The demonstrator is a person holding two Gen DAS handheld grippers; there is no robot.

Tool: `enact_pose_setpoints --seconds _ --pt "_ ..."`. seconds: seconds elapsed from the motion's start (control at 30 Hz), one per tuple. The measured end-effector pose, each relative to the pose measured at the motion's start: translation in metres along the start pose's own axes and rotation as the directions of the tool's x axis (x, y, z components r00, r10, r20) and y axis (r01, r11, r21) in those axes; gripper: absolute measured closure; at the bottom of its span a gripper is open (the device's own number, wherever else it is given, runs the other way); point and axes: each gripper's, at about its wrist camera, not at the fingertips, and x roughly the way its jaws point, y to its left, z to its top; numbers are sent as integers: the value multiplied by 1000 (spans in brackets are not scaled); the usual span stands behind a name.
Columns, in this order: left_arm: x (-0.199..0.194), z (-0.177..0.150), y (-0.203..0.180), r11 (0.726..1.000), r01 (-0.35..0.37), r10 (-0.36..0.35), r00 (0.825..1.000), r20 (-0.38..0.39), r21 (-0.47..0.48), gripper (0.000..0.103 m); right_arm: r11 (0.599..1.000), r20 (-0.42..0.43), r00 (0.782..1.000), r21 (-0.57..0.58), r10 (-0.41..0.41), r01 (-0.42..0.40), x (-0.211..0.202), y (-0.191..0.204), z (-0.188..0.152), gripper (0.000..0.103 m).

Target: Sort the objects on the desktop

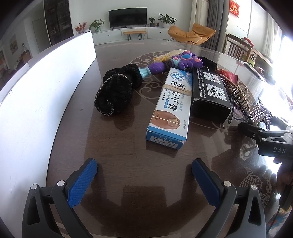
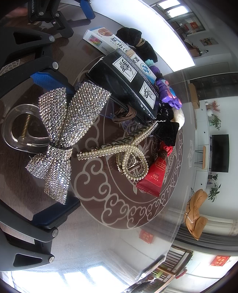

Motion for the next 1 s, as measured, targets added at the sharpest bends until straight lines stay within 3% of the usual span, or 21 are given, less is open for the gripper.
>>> enact_pose_setpoints --seconds 0.1,0.23,0.37,0.53,0.7,0.9,0.97,1.0 --pt "0 0 0 1000 0 0 1000 1 -1 0 997 -55 997 -58 46 -49 0 -3 3 0" --pt "0 -1 0 1000 0 0 1000 0 0 0 993 -5 994 -47 112 -112 -15 -7 4 0" --pt "-1 0 0 1000 4 -4 1000 0 2 0 995 5 998 -81 58 -58 -20 -11 0 1" --pt "-1 0 0 1000 3 -3 1000 -1 4 0 1000 5 1000 -12 -16 16 -29 -46 -16 1" --pt "5 10 -8 997 42 -41 999 -27 66 0 999 -15 1000 37 17 -16 -41 -58 -40 0" --pt "29 46 -24 987 91 -84 995 -52 135 0 995 -8 998 81 61 -60 -51 -51 -63 0" --pt "30 52 -26 984 96 -92 995 -35 150 9 995 -8 998 78 68 -67 -54 -49 -66 0" --pt "26 52 -26 983 99 -98 995 -16 152 32 995 -10 998 75 69 -68 -55 -48 -68 0"
